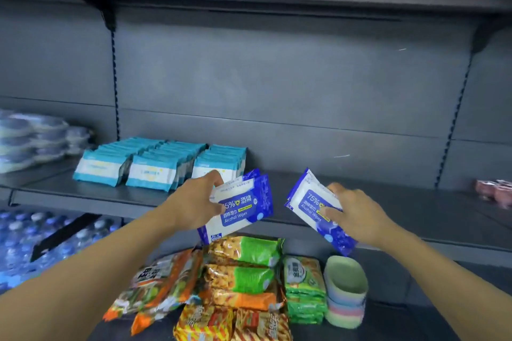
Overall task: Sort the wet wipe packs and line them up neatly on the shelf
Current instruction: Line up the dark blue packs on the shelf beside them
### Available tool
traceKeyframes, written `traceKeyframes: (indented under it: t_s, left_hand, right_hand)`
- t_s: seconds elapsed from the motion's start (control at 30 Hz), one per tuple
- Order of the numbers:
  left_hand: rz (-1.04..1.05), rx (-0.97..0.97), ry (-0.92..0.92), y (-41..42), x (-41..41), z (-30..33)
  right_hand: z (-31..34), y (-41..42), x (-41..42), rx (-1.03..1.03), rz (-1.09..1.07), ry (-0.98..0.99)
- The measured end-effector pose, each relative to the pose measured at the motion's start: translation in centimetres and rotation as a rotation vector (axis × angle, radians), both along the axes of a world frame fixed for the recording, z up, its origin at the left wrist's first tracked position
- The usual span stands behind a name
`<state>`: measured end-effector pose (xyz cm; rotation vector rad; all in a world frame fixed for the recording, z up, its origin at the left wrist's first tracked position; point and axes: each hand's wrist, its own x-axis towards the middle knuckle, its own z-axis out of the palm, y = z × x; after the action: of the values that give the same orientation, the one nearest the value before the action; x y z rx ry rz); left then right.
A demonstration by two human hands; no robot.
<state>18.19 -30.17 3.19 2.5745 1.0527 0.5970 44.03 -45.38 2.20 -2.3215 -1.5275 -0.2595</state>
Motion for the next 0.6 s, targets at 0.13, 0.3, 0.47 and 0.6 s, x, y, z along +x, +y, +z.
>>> traceKeyframes:
  t_s: [0.13, 0.3, 0.47, 0.6]
  left_hand:
    - [0.0, -0.001, -0.005, 2.3, 0.8, 1.1]
    - [0.034, -0.055, -0.031, 5.1, 2.0, 1.9]
    - [0.091, -0.041, -0.044, 7.8, 4.4, 2.8]
    - [0.146, 0.029, -0.089, 9.9, 7.2, 3.9]
  right_hand:
    - [1.2, 2.8, 1.1, 0.008, -0.038, 0.018]
    - [3.0, 6.4, 3.1, -0.013, -0.066, 0.001]
    - [3.5, 11.3, 6.8, -0.052, -0.062, -0.047]
    - [3.2, 16.3, 10.4, -0.066, 0.01, -0.035]
